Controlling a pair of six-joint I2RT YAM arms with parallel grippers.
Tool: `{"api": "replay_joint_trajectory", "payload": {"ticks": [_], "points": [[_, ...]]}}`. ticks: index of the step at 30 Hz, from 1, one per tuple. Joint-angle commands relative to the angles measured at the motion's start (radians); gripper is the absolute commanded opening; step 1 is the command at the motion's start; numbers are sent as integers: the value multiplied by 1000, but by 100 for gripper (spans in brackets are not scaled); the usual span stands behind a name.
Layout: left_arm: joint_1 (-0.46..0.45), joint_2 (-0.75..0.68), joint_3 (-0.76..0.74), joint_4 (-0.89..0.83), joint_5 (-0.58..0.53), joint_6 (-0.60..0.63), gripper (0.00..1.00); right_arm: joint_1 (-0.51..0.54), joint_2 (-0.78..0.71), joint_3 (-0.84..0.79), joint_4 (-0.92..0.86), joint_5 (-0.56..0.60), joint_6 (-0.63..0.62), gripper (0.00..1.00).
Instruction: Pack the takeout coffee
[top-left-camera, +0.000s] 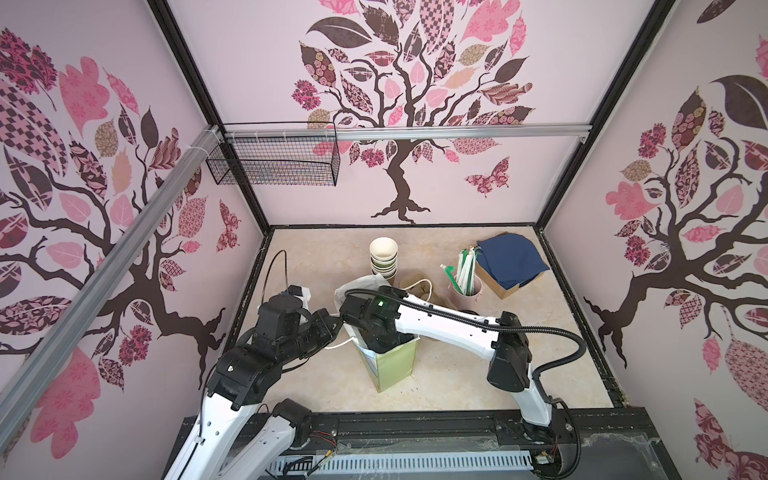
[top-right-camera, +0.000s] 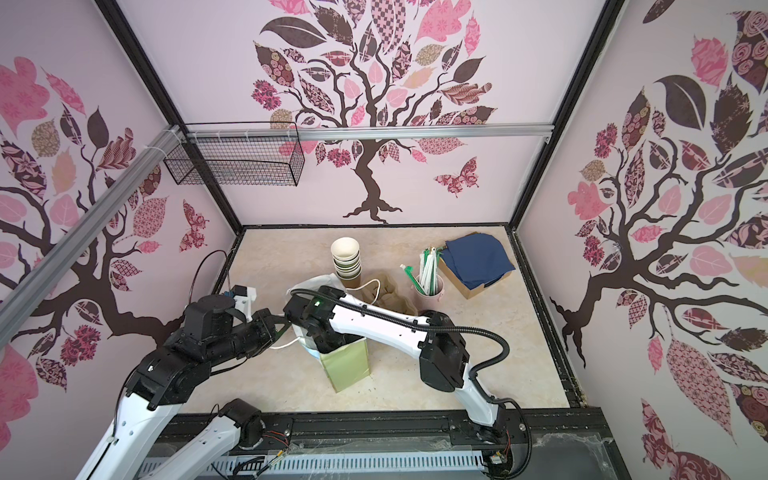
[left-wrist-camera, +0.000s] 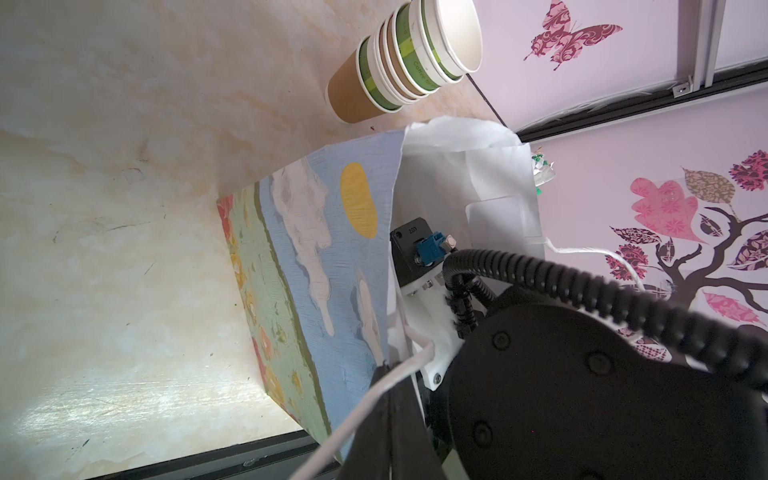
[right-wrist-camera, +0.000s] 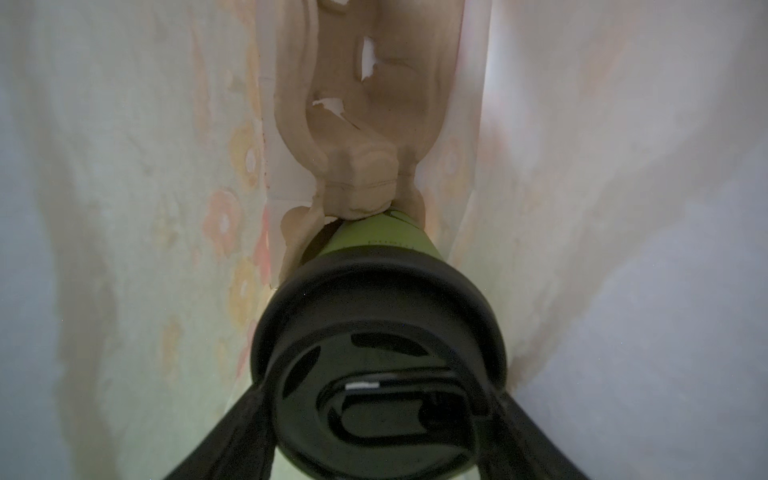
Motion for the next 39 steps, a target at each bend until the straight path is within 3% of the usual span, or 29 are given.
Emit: {"api": "replay_joint_trajectory", "payload": {"ticks": [1, 39], "points": [[-2, -7, 7, -26, -30, 19, 0, 47, 177, -134, 76, -195, -32, 56], [-2, -2, 16, -22, -30, 25, 0, 50, 220, -226, 130, -165, -52, 55]]}}
